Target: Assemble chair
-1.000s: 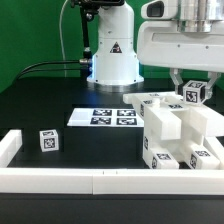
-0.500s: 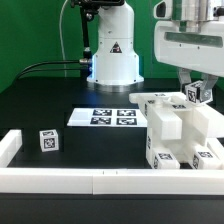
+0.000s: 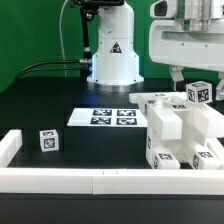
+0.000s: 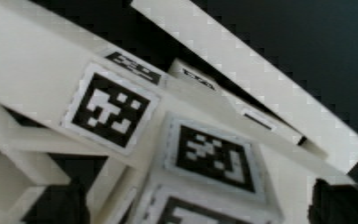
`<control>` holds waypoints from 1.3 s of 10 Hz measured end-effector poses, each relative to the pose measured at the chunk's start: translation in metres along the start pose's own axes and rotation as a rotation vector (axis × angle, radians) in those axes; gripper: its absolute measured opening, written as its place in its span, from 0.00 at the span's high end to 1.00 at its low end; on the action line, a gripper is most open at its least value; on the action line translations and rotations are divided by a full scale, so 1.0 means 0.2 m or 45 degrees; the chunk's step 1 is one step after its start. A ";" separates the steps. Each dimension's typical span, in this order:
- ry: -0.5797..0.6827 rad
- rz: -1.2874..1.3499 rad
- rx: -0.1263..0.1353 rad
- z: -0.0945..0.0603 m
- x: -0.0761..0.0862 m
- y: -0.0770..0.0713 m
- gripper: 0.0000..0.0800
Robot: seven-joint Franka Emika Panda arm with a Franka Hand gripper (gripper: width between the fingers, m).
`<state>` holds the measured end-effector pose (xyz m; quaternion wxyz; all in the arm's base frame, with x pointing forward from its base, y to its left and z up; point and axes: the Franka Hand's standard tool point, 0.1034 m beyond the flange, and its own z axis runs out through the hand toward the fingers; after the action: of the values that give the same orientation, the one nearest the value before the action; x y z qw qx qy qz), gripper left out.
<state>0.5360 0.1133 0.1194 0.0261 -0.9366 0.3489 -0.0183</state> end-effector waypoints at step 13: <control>-0.016 -0.619 -0.009 -0.01 -0.03 -0.01 0.65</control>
Offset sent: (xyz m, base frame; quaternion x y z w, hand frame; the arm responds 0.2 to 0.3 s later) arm 0.0000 0.0000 0.0000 0.0000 0.0000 -0.1296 0.9916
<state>0.5335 0.1185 0.1221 0.0197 -0.9933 0.1129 -0.0170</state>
